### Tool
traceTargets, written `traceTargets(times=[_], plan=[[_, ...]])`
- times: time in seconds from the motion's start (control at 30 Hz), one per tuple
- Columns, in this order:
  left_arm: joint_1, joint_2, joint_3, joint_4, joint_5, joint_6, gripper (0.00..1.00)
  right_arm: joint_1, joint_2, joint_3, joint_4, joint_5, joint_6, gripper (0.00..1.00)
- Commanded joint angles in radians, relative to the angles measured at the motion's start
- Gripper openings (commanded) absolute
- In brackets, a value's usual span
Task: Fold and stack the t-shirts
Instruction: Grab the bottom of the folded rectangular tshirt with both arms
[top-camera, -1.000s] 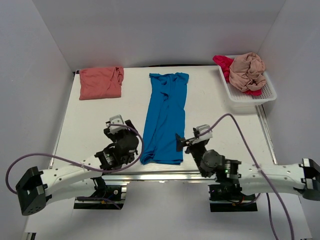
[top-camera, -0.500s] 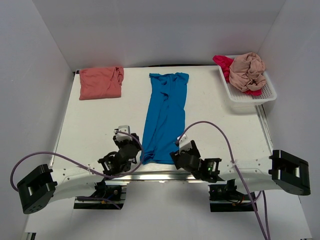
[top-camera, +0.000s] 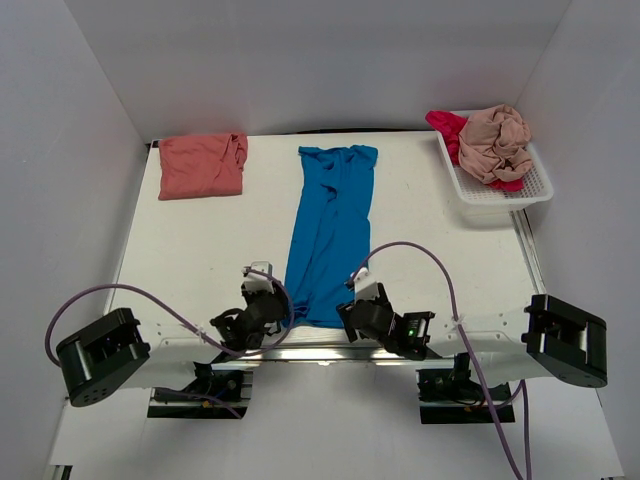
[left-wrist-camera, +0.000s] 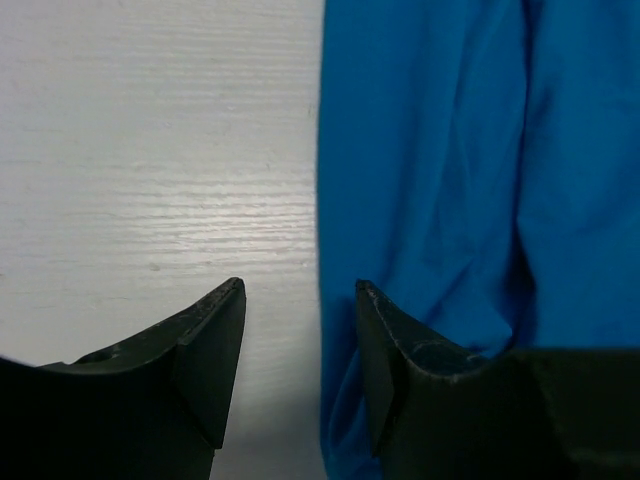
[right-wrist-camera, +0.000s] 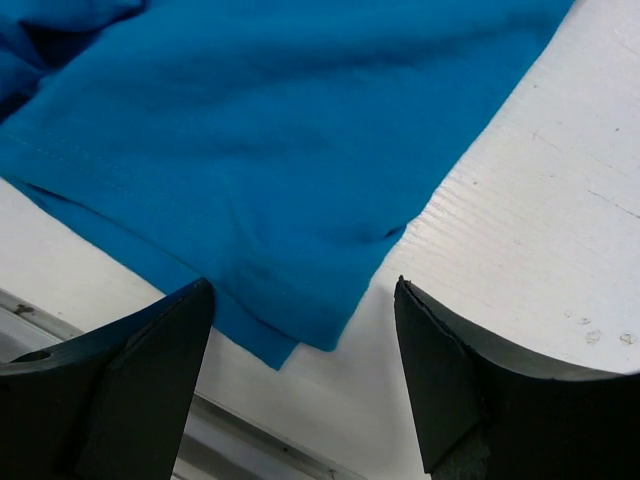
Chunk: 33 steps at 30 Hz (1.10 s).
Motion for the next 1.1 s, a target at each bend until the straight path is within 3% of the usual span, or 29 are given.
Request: traceTargets(times=[0.0,0.13,0.33,0.57,1.07], plan=[[-0.002,0.023,0.031,0.074,0.08,-0.034,0.58,0.0,-0.008,0.062,-0.038,-0.011,0.045,0.77],[-0.002,0.029,0.088,-0.013,0.128,-0.077,0.58,0.0,-0.031,0.089,-0.107,-0.005,0.068,0.77],[-0.002,-0.095,0.181,-0.32,0.206,-0.179,0.57,0.0,-0.075,0.102,-0.197,0.005,0.095,0.77],[-0.01,-0.244,0.191,-0.547,0.263,-0.244,0.56,0.0,-0.103,0.071,-0.251,-0.024,0.163,0.76],[-0.039,-0.294,0.059,-0.583,0.274,-0.325,0.5,0.0,-0.057,0.016,-0.174,-0.084,0.191,0.72]])
